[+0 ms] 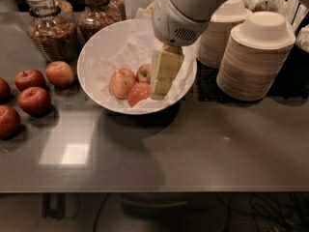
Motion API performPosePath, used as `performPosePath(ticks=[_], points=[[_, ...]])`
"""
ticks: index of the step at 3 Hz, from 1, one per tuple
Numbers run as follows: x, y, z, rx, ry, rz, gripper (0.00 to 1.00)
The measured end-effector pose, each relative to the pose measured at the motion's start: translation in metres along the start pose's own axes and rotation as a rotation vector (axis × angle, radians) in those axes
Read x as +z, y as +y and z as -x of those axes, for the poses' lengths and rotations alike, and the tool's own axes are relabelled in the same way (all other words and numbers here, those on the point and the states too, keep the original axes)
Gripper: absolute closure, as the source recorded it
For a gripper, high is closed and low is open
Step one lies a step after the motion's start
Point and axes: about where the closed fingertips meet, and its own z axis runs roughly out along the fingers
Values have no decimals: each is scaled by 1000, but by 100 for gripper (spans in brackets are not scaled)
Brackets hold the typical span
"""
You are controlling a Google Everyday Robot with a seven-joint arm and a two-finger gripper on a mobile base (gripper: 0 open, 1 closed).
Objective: Pick apple from white bowl
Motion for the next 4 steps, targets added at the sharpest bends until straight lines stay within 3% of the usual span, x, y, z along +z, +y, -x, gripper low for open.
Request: performPosePath(ticks=[1, 2, 4], points=[[0, 0, 0, 0, 0, -1, 0], [-9, 0, 2, 4, -15, -32, 0], [21, -43, 25, 64, -154, -56, 0]])
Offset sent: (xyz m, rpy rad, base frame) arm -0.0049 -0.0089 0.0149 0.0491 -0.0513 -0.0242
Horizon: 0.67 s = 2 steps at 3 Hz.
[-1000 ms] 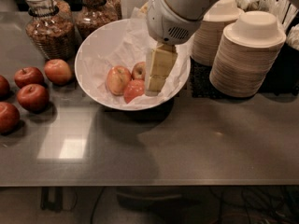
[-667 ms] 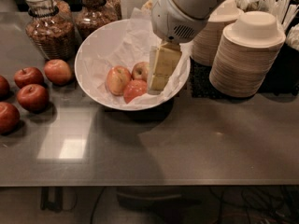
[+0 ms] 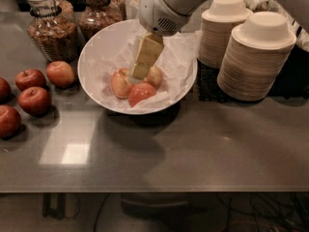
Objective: Pick apple from white bowl
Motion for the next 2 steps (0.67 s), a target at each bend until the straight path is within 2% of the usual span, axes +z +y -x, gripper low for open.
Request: performPosePath(ticks=[1, 2], points=[[30, -22, 7, 17, -36, 19, 0], [60, -25, 7, 69, -54, 74, 0]])
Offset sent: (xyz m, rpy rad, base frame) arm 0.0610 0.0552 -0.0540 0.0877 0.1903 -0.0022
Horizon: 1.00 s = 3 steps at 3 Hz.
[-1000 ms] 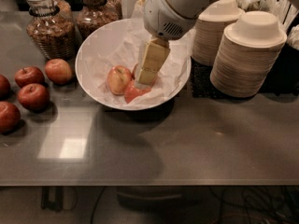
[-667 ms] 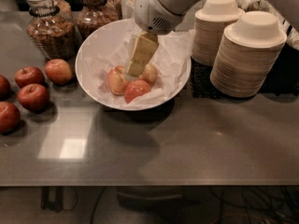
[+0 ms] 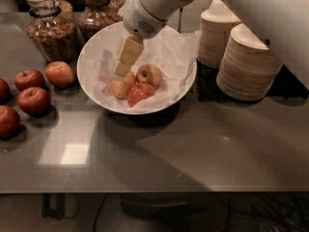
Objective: Pick apple from white bowl
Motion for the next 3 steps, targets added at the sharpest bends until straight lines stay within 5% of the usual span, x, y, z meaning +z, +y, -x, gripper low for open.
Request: performPosePath(ticks=[3], points=[[55, 30, -23, 143, -2, 109, 0]])
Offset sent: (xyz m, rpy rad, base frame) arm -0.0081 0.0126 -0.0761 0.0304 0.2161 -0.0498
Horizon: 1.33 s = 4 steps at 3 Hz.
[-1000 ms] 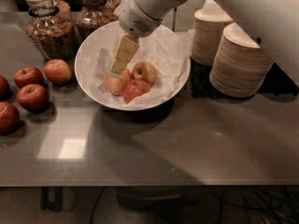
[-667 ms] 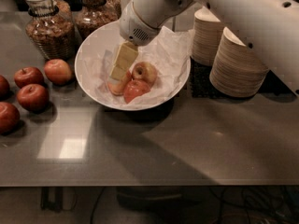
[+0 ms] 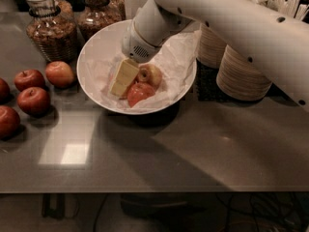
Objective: Pick apple from white bowl
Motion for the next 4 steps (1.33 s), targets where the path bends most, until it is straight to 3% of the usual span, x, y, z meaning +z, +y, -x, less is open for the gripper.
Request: performPosePath(ticks=[2, 3, 4], points=[[17, 7, -8, 18, 32, -22, 0], [13, 6, -31, 30, 80, -64, 0], [13, 6, -31, 30, 80, -64, 0]])
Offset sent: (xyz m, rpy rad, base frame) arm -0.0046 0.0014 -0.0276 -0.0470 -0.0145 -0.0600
